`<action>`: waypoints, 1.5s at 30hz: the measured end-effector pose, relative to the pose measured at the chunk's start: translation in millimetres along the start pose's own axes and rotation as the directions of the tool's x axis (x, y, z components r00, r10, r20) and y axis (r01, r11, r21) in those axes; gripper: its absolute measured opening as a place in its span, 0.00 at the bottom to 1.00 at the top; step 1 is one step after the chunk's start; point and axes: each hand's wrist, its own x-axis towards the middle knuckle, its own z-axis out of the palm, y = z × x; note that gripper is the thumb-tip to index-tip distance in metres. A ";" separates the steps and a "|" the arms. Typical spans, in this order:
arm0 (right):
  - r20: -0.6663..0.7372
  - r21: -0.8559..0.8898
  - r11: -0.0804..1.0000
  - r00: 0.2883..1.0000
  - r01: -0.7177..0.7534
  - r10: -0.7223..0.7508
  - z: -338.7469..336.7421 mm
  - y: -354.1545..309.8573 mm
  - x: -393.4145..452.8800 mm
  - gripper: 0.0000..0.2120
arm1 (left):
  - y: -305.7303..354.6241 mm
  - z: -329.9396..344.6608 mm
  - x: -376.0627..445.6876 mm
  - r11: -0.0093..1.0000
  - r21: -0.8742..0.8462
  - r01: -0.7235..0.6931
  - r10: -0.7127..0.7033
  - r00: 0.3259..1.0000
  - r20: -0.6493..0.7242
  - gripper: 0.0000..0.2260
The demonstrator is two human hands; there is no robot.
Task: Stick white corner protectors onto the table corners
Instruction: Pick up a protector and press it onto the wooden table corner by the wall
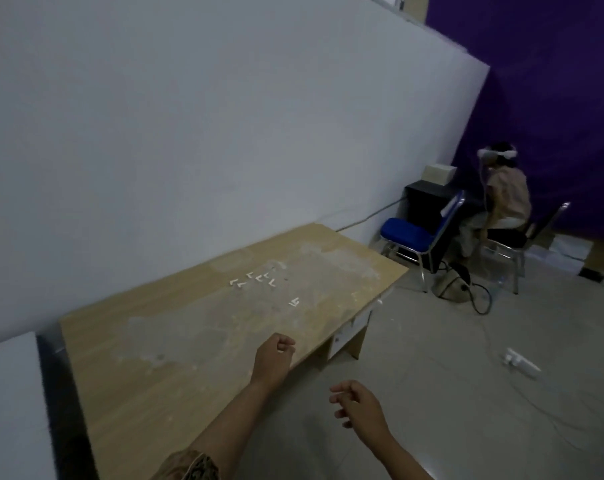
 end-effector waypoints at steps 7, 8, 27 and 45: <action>0.170 -0.055 0.998 0.985 0.033 -0.023 9.8 -31.1 140.9 0.08 | -19.7 10.4 104.8 0.995 0.025 0.096 -0.093 0.991 -0.099 0.08; 0.199 -0.065 0.996 0.979 0.053 -0.039 13.1 -36.6 159.6 0.08 | -23.4 9.9 120.4 0.994 0.025 0.110 -0.107 0.988 -0.112 0.08; 0.379 -0.267 0.949 0.924 0.165 -0.054 80.2 -89.6 475.4 0.10 | -111.9 29.1 327.3 0.712 0.462 0.529 -0.281 0.817 -0.503 0.25; 0.651 -0.486 0.648 0.737 0.587 -0.180 171.9 -123.5 608.8 0.16 | -159.9 86.6 333.1 0.503 0.459 0.732 -0.499 0.680 -0.538 0.32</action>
